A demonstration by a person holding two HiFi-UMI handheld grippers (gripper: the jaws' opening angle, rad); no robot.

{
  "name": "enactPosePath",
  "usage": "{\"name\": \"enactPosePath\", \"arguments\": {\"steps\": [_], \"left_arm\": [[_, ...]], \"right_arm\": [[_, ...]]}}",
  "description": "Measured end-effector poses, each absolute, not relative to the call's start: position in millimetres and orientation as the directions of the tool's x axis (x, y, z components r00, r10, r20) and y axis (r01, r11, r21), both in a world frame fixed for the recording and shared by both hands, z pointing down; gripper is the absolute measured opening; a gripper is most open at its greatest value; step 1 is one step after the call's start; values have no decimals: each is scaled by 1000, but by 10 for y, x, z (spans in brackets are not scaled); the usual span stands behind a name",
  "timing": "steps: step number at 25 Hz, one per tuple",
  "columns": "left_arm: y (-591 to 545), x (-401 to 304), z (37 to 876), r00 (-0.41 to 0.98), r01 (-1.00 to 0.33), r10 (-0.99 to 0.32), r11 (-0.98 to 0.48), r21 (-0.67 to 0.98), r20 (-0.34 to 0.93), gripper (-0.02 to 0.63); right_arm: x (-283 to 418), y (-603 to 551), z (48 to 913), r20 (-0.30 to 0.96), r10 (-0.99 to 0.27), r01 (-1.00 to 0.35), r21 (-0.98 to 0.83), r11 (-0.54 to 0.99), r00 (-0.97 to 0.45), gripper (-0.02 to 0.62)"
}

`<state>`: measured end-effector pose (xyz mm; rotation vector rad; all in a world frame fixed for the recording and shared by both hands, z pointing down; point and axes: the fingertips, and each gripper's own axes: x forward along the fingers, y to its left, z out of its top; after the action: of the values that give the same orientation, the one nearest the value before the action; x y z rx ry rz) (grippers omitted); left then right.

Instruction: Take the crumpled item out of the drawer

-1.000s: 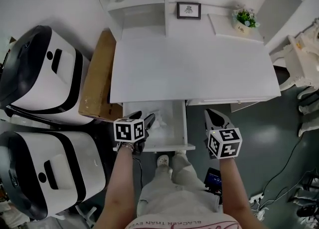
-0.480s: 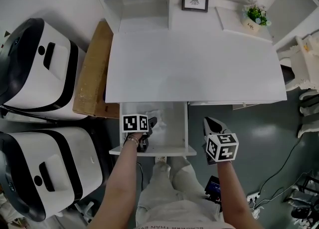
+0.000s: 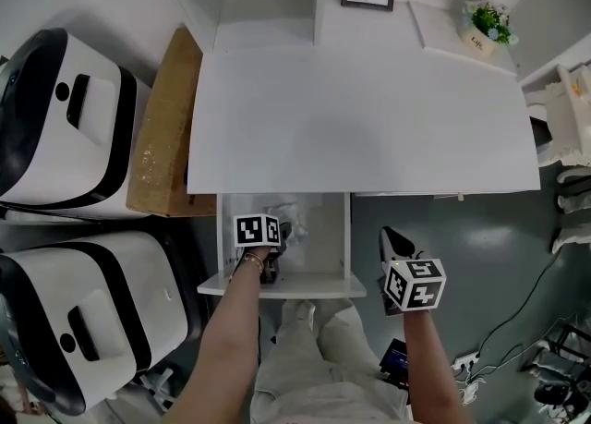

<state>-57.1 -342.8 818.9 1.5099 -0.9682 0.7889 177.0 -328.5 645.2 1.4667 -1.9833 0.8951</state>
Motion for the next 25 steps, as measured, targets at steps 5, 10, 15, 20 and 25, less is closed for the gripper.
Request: {"name": "enactPosePath", "arguments": {"steps": [5,10,15,20,25], "left_arm": [[-3386,-557,8304,419,-907,-153,-16,421,895,149],[-3390,-546,8323,443,-893,-169,10,451,880,86],[-3412,-513,8229,463,-884,-175,-30,466,869,52],[-3427,-493,8084,484,-875,-175,-80,478,857,52],[-3406,-512,7878,505,-862,-193,-76,501,841,52]], "right_arm": [[1777,-3284,6489,736,-616,-959,-205,194,-282,6],[1738,-3244,6470,735,-613,-957,-204,209,-290,6],[1739,-3219,6442,733,-616,-957,-202,210,-290,6],[1694,-3276,6360,716,-632,-955,-203,218,-297,6],[1594,-3319,6232,693,-650,-950,-212,231,-313,6]]}}
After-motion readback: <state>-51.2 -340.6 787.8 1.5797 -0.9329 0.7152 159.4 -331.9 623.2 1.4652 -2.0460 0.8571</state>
